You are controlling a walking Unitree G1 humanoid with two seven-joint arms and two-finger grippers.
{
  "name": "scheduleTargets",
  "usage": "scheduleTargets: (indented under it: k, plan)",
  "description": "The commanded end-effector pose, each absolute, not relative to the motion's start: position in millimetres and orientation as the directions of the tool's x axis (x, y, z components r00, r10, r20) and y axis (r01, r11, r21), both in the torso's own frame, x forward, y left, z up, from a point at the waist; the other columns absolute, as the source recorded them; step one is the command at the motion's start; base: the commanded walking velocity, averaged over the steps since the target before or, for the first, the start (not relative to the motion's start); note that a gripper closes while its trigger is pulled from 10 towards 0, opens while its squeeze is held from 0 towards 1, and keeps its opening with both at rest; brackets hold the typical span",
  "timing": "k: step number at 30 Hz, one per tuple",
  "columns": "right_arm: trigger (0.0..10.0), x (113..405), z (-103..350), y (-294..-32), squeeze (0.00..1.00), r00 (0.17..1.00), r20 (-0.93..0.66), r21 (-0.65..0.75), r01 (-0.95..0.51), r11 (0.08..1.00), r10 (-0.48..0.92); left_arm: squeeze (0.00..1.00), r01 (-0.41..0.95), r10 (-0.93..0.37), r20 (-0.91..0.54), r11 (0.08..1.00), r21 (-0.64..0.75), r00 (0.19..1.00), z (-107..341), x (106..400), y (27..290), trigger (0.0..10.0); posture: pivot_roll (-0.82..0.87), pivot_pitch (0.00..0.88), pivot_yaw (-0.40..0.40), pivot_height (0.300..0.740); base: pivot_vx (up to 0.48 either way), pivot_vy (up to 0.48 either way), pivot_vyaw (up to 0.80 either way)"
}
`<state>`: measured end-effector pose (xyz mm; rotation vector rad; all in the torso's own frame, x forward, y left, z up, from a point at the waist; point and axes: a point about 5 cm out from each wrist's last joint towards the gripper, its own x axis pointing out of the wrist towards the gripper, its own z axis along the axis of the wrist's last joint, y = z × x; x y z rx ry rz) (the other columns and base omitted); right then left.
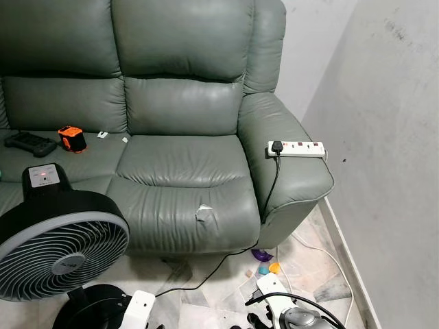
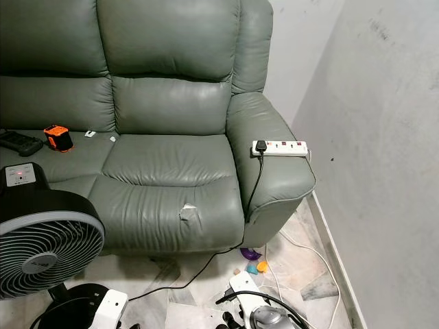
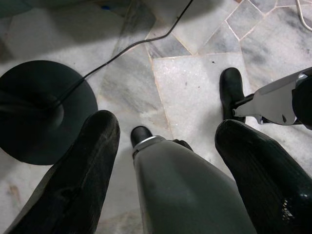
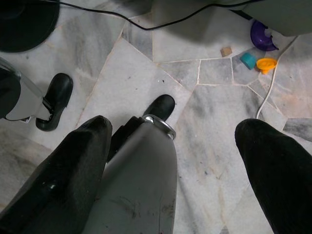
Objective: Hang keys on a hook
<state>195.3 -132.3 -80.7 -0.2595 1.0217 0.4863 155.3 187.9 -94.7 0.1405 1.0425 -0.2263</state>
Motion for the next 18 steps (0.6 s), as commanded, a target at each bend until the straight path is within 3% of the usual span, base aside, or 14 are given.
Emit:
scheduleTargets:
  k: [1, 18]
  plan:
    - [10.0, 196, -80, -136, 0.0, 0.428, -0.865, 0.008, -0.509, 0.861, 0.261, 0.0, 0.254, -0.118, -0.867, 0.967, 0.01, 0.484, -95, 156, 188, 10.0, 0.09, 0.071, -0.086, 0.74, 0.0, 0.0, 0.0]
    - [10.0, 201, -78, -122, 0.0, 0.43, -0.861, 0.01, -0.517, 0.856, 0.27, 0.0, 0.252, -0.103, -0.867, 0.967, 0.027, 0.488, -95, 155, 187, 10.0, 0.07, 0.075, -0.087, 0.74, 0.0, 0.0, 0.0]
